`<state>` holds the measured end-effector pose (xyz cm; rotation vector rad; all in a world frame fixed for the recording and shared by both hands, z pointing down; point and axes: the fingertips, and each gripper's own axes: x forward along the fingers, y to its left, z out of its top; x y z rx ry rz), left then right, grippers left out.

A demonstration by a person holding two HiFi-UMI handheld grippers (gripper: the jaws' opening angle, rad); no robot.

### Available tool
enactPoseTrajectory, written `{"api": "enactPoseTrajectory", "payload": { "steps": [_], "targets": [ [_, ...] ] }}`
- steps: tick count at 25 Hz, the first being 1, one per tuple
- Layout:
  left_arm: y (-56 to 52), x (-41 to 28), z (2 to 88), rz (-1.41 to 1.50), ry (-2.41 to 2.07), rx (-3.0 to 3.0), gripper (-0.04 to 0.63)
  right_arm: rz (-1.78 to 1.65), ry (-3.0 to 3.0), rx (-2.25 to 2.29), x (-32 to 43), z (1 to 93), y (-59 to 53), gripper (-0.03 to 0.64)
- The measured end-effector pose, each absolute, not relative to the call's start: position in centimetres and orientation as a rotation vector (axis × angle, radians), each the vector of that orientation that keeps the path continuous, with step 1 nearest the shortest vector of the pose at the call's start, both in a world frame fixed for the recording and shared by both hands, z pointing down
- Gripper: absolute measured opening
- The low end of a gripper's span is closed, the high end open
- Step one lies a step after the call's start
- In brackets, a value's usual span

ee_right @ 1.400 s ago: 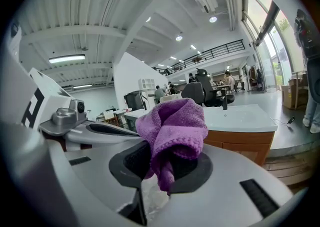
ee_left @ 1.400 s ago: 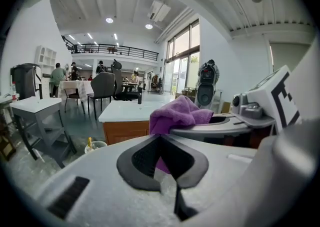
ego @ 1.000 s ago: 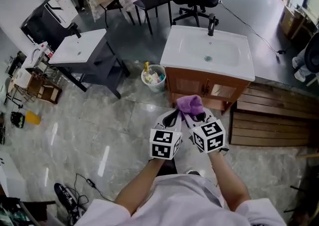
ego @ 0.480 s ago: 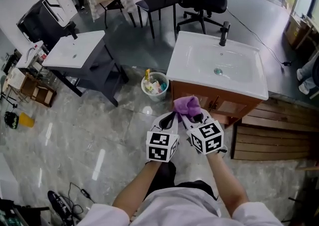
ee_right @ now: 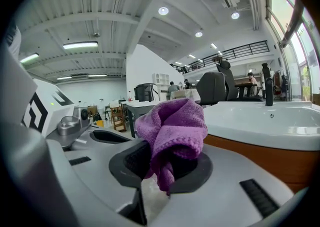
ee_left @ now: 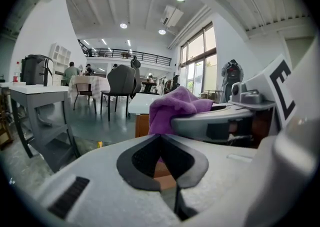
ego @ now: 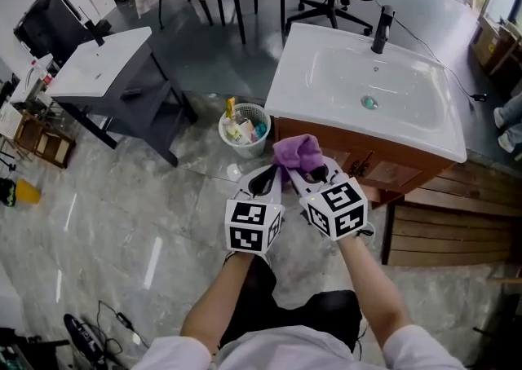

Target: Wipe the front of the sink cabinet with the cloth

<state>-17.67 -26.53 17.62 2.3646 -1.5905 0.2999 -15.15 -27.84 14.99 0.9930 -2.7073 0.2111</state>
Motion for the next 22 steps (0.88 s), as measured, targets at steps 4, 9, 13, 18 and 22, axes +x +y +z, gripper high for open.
{"api": "enactPoseTrajectory", "payload": {
  "steps": [4, 9, 13, 18, 22],
  "targets": [
    [-28.7, -18.8, 21.7, 0.29, -1.59, 2.35, 0.006, 0.164, -2.719, 0.945, -16.1, 18.7, -30.2, 0.072],
    [-30.8, -19.8, 26.1, 0.251, -1.597, 2.357, 0.006, 0.069, -2.771, 0.921, -17.1, 22.5, -32.7, 0.072],
    [-32.9, -20.5, 28.7, 0.163, -1.635, 2.382, 0.006, -0.009, -2.8, 0.907, -17.7, 25.7, -34.4, 0.072],
    [-33.5, -20.9, 31.3, 0.107, -1.681, 2.414, 0.006, -0.046, -2.829, 0.943, -18.0, 28.5, -36.2, 0.072],
    [-32.9, -20.5, 33.3, 0.117, -1.692, 2.425, 0.006, -0.111, -2.853, 0.938, -18.7, 29.7, -36.2, 0.072]
  ]
}}
